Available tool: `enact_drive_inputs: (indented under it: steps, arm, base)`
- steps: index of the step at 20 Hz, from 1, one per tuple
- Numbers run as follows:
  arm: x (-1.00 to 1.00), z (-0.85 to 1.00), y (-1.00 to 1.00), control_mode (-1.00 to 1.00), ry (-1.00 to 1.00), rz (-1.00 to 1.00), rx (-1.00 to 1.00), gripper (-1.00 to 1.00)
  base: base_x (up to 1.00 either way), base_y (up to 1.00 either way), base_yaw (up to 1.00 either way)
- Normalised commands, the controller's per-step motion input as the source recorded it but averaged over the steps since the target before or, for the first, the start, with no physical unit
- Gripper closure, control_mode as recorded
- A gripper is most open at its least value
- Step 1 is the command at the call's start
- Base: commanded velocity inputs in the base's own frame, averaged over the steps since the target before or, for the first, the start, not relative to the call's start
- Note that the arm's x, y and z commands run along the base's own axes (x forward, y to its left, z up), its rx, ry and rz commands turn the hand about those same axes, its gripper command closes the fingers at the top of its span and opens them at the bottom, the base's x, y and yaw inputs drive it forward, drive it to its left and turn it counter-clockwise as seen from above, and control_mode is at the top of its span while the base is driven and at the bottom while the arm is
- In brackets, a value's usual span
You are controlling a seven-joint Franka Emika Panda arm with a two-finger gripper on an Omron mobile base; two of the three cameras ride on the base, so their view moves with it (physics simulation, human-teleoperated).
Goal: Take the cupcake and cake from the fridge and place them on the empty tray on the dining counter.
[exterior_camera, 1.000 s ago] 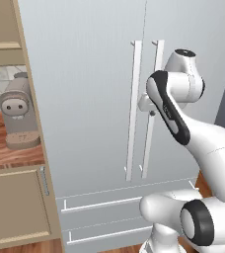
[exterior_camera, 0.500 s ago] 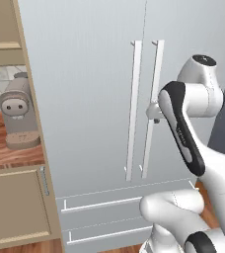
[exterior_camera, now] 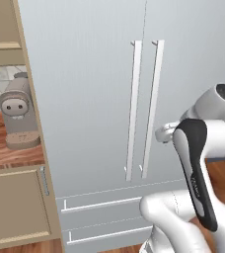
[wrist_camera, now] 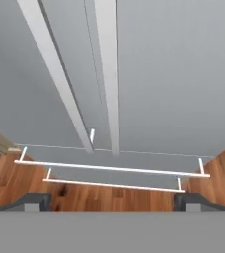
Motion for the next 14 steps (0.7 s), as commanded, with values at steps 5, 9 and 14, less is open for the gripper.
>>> enact_drive_inputs:
  steps: [5, 9, 14]
  arm:
    - [-0.28, -0.07, 0.0, 1.0, -0.05, 0.0, 0.0, -1.0]
    - [0.0, 0.0, 0.0, 1.0, 0.0, 0.0, 0.0, -1.0]
    - [0.0, 0.0, 0.0, 1.0, 0.0, 0.0, 0.0, -1.0]
  base:
    - [-0.41, 0.0, 0.0]
    - [-0.57, 0.03, 0.0]
    - [-0.29, 0.13, 0.0]
